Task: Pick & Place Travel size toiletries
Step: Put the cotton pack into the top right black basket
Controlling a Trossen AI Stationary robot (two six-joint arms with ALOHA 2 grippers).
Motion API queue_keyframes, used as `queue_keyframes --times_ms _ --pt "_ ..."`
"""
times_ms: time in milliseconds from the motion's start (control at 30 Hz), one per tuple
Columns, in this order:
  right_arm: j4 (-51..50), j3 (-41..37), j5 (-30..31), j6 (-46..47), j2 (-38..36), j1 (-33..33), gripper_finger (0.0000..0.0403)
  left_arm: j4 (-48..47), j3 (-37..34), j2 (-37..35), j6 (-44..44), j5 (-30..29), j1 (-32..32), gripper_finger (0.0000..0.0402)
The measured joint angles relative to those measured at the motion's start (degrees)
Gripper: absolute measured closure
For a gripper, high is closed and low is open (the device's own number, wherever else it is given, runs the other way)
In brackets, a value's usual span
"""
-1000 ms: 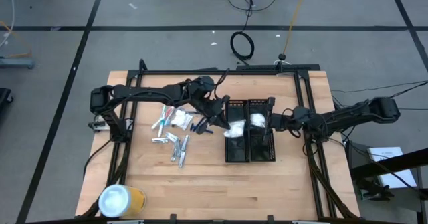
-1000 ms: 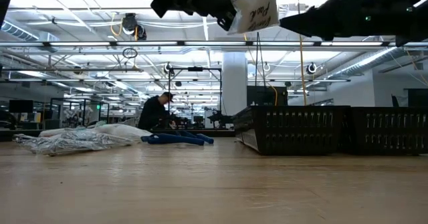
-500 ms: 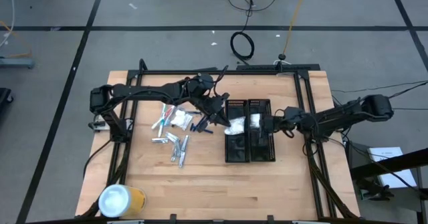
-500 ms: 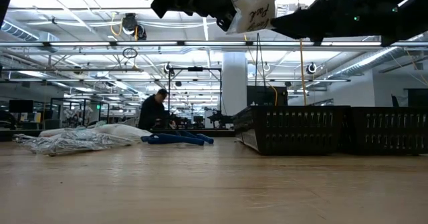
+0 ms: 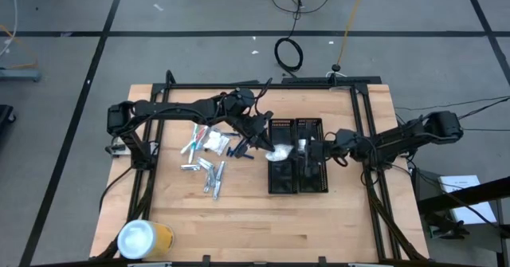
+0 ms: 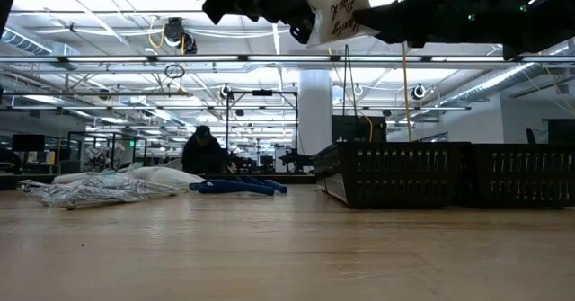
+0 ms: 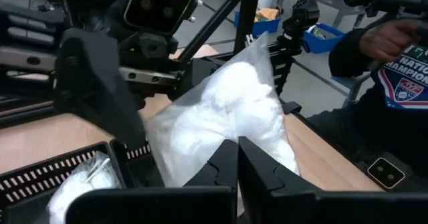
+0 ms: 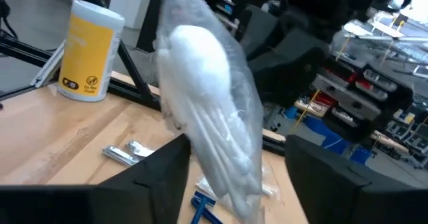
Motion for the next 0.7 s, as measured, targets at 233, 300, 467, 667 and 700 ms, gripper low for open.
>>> queue_keyframes --times_ms 233,300,467,667,700 --pt "-0.20 0.00 0.00 -2.22 0.04 1.32 0.0305 0.52 0.00 0.00 1.16 -3.20 -0.33 0.0397" --pt "-0.66 -0.04 0.04 -1.99 0.04 1.54 0.0342 1.01 0.01 -0.10 0.03 -9.04 -1.19 0.0384" --pt "-2.30 -0.11 0.92 -1.36 0.02 1.47 0.0380 -0.14 1.34 -1.65 1.96 -28.69 -4.72 0.0311" --pt "-8.47 0.13 9.10 3.09 -2.19 1.52 0.0363 -4.44 2.92 -6.61 6.31 -52.60 -9.42 0.0205" --pt "-11.45 0.08 11.55 3.17 -3.21 1.58 0.0364 -5.72 2.96 -7.98 6.25 -56.27 -10.27 0.0191"
